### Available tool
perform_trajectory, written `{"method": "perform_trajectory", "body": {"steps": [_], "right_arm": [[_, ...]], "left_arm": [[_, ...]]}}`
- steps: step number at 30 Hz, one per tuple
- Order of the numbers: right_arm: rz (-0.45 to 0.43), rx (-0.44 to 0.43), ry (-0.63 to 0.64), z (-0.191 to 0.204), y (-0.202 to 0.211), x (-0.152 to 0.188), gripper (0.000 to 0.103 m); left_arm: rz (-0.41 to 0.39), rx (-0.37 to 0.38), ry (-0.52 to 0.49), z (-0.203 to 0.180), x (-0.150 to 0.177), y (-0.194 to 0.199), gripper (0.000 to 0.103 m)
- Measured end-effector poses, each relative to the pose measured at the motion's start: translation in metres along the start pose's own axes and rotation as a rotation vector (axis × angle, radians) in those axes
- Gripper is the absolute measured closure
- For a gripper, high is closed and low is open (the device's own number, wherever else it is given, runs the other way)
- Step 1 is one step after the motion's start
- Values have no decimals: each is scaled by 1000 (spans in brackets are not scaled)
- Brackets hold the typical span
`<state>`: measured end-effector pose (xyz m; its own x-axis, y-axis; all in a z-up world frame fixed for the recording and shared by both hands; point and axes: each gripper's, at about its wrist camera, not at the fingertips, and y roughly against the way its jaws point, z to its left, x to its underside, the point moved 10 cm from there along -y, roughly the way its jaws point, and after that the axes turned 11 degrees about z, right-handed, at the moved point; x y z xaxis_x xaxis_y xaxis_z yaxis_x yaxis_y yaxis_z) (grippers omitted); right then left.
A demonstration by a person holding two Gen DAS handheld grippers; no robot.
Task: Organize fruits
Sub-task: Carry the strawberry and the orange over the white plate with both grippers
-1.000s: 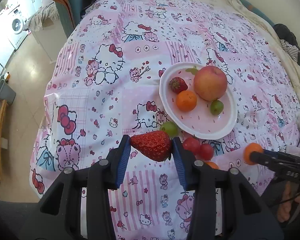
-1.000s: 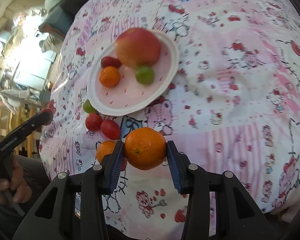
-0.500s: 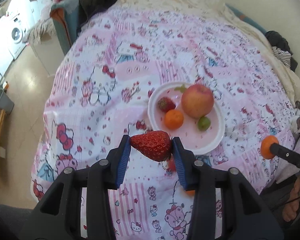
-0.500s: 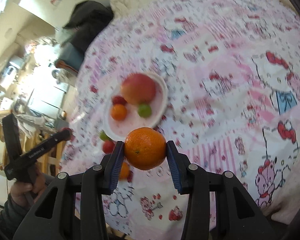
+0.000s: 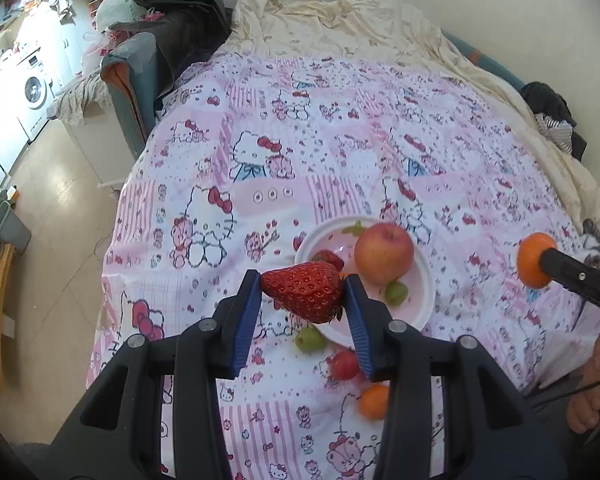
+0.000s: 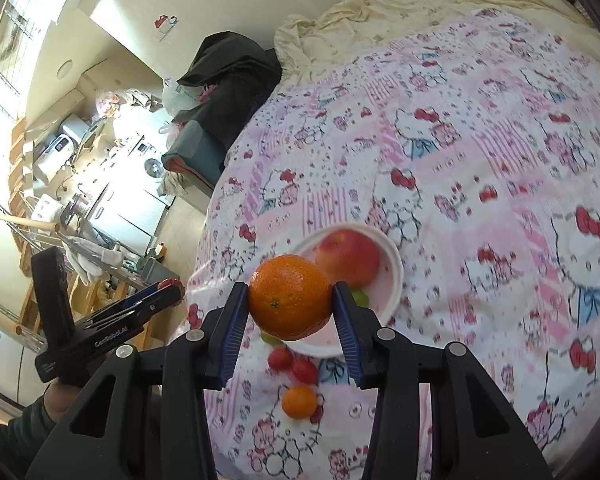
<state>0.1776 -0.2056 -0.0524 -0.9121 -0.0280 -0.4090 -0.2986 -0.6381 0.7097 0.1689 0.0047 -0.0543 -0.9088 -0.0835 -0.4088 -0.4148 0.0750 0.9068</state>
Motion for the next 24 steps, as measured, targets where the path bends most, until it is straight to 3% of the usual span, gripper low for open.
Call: {"method": "perform_trajectory", "body": {"steps": [7, 15, 24], "right_arm": [[2, -14, 44, 21, -7, -35, 58], [62, 2, 32, 15, -44, -54, 58], [189, 69, -86, -40, -99, -42, 58]], "left_arm": [[-36, -18, -42, -7, -30, 3, 65], [57, -1, -62, -18, -37, -45, 65], [186, 25, -90, -22, -17, -115, 65]]}}
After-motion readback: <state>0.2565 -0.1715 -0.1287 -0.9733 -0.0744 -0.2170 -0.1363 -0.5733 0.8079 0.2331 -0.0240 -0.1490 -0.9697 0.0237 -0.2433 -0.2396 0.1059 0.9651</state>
